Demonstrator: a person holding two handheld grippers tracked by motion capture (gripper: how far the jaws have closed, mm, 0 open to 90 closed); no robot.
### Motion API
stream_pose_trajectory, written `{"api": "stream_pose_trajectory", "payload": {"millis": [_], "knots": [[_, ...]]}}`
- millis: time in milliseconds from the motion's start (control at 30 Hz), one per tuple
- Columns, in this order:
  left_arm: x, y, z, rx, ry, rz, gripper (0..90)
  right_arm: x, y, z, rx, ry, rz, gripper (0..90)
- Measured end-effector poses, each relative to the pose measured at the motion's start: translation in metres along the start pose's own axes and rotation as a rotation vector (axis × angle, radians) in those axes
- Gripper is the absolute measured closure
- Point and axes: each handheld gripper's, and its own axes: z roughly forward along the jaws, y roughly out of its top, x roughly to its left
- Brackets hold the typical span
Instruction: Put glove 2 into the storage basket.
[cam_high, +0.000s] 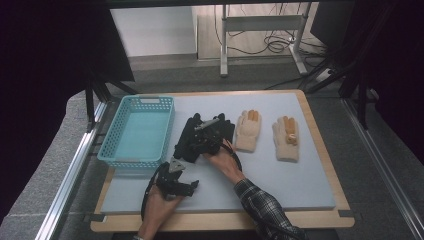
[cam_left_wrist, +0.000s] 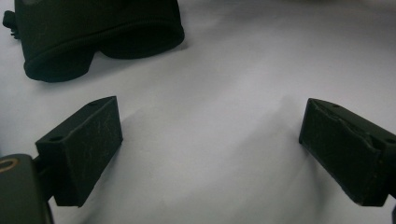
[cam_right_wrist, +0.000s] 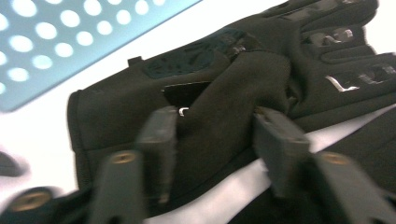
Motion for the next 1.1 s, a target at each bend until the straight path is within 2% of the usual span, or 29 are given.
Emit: {"api": "stream_pose_trajectory", "payload": {"millis": [33,67,100,167,267,367,400,433,567,633,800,1100], "knots": [[0.0,0.0,0.0,-0.001,0.0,-0.001,6.2,0.001,0.0,-0.001,-0.001,-0.006,-0.005,72.1],[0.0,0.0,0.0,0.002,0.0,0.002,6.2,0.003,0.0,-0.001,0.013,-0.033,-0.02,79.4],[0.0,0.0,0.0,0.002,0.0,0.002,6.2,0.003,0.0,-0.002,0.016,-0.034,-0.034,84.7],[0.0,0.0,0.0,0.002,0.0,0.002,6.2,0.003,0.0,-0.002,0.016,-0.024,-0.019,87.1],[0.0,0.0,0.0,0.002,-0.001,0.002,6.2,0.003,0.003,-0.007,0.007,-0.023,-0.025,87.7],[0.0,0.0,0.0,0.004,0.001,0.004,6.2,0.003,0.012,-0.021,-0.047,-0.002,-0.013,87.9],[0.0,0.0,0.0,0.004,0.001,0.004,6.2,0.003,0.012,-0.021,-0.047,-0.002,-0.013,87.9],[0.0,0.0,0.0,0.003,0.001,0.004,6.2,0.005,0.016,-0.028,-0.059,-0.006,-0.024,88.0],[0.0,0.0,0.0,0.001,0.0,0.004,6.2,0.006,0.02,-0.037,-0.071,-0.01,-0.031,88.1],[0.0,0.0,0.0,0.002,0.001,0.004,6.2,0.005,0.021,-0.045,-0.09,0.01,-0.015,88.1],[0.0,0.0,0.0,0.0,0.001,0.005,6.2,0.005,0.025,-0.056,-0.107,0.016,-0.01,88.2],[0.0,0.0,0.0,0.001,0.001,0.007,6.2,0.013,0.036,-0.087,-0.154,0.023,-0.023,88.2]]}}
